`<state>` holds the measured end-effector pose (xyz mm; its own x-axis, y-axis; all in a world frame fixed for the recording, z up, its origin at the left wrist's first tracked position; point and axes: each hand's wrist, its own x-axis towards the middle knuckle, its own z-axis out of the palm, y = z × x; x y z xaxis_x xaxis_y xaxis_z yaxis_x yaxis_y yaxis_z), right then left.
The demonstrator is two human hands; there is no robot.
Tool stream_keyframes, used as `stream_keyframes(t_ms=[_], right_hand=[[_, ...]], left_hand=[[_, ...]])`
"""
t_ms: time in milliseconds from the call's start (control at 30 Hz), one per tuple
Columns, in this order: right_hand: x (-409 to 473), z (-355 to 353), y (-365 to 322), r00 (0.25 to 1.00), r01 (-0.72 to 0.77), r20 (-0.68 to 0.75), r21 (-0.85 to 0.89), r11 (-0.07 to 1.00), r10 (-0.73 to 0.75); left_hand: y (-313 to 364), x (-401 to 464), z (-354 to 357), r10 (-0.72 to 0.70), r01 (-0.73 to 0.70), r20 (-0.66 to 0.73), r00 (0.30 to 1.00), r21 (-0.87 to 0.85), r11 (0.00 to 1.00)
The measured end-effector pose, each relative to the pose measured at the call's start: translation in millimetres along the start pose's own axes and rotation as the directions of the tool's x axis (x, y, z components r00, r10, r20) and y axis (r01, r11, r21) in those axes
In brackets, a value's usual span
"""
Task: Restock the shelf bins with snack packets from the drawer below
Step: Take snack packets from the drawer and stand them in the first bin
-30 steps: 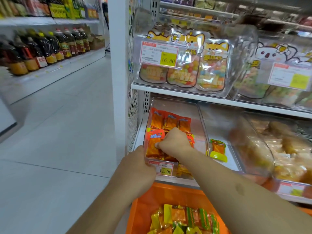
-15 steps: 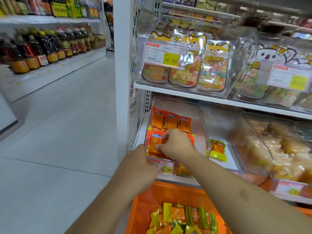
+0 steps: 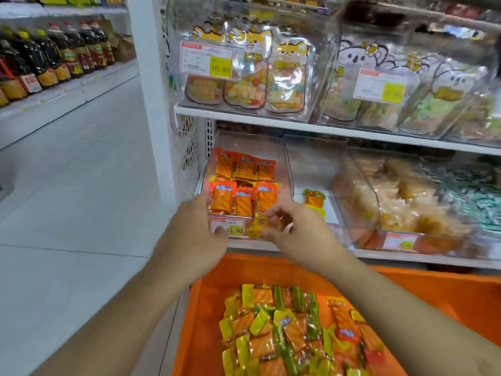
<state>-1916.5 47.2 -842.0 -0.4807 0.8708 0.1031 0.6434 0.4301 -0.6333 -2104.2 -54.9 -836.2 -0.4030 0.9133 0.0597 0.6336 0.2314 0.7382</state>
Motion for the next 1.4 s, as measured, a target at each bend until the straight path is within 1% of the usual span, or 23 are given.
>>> stream_keyframes(t_ms=[67,133,200,267,333,400,467,533,633,700,800,933,1033,1100,1200,1267,1400], right_hand=[[-29.6,-8.0,23.9,0.999,-0.030,0.028,0.048,0.998,0.029],[-60.2,-10.3,56.1,0.994,-0.095,0.065,0.057,0.994,0.091],[-91.2,-8.5,95.6,0.978,-0.186,0.101,0.013,0.982,0.184],[-118.6,-2.5,135.7,0.944,-0.269,0.178,-0.084,0.960,0.280],[-140.2,7.7,167.6,0.886,-0.306,0.291,-0.217,0.927,0.361],[-158.0,19.4,192.3,0.831,-0.306,0.377,-0.306,0.901,0.410],[-173.9,32.5,212.4,0.784,-0.259,0.447,-0.395,0.882,0.430],[-185.6,45.6,231.3,0.740,-0.215,0.515,-0.427,0.878,0.432],[-192.7,61.1,252.7,0.680,-0.237,0.579,-0.407,0.882,0.450],[-190.9,70.9,264.1,0.663,-0.233,0.594,-0.414,0.880,0.455],[-185.4,87.1,276.9,0.649,-0.213,0.609,-0.430,0.877,0.456],[-175.8,102.9,283.6,0.642,-0.188,0.620,-0.443,0.877,0.451],[-172.9,110.4,286.7,0.630,-0.167,0.644,-0.434,0.885,0.435],[-173.8,113.7,288.8,0.623,-0.188,0.646,-0.423,0.886,0.441],[-174.1,115.2,292.5,0.636,-0.205,0.623,-0.432,0.878,0.455],[-174.5,115.9,293.9,0.631,-0.198,0.625,-0.444,0.874,0.460],[-178.1,120.7,294.7,0.616,-0.093,0.656,-0.488,0.868,0.435]], left_hand=[[6.7,-14.0,6.3,0.039,-0.035,0.071,0.997,-0.052,0.998],[12.4,-27.9,20.4,0.044,-0.024,0.206,0.978,-0.096,0.995],[14.2,-41.3,47.1,0.054,-0.024,0.342,0.938,-0.091,0.996],[8.6,-53.9,82.8,0.058,-0.050,0.458,0.887,-0.030,0.998],[-7.7,-66.1,122.7,0.023,-0.049,0.560,0.828,0.031,0.998],[-30.2,-80.8,159.6,-0.045,-0.056,0.658,0.752,0.131,0.990],[-57.9,-94.1,191.1,-0.115,-0.105,0.725,0.679,0.251,0.962],[-81.9,-105.3,213.7,-0.176,-0.134,0.754,0.633,0.331,0.934],[-108.8,-114.5,238.9,-0.235,-0.189,0.786,0.572,0.405,0.895],[-120.8,-116.8,254.5,-0.249,-0.248,0.814,0.525,0.426,0.870],[-133.2,-117.2,274.9,-0.289,-0.295,0.842,0.456,0.450,0.843],[-147.8,-118.3,291.0,-0.293,-0.306,0.847,0.444,0.451,0.838],[-153.2,-122.1,299.1,-0.288,-0.268,0.867,0.407,0.415,0.869],[-154.2,-124.5,303.1,-0.281,-0.257,0.878,0.386,0.395,0.882],[-154.9,-125.5,305.8,-0.256,-0.246,0.876,0.410,0.376,0.893],[-155.7,-127.3,307.7,-0.237,-0.244,0.876,0.419,0.360,0.900],[-151.2,-131.2,308.9,-0.226,-0.250,0.880,0.417,0.350,0.903]])
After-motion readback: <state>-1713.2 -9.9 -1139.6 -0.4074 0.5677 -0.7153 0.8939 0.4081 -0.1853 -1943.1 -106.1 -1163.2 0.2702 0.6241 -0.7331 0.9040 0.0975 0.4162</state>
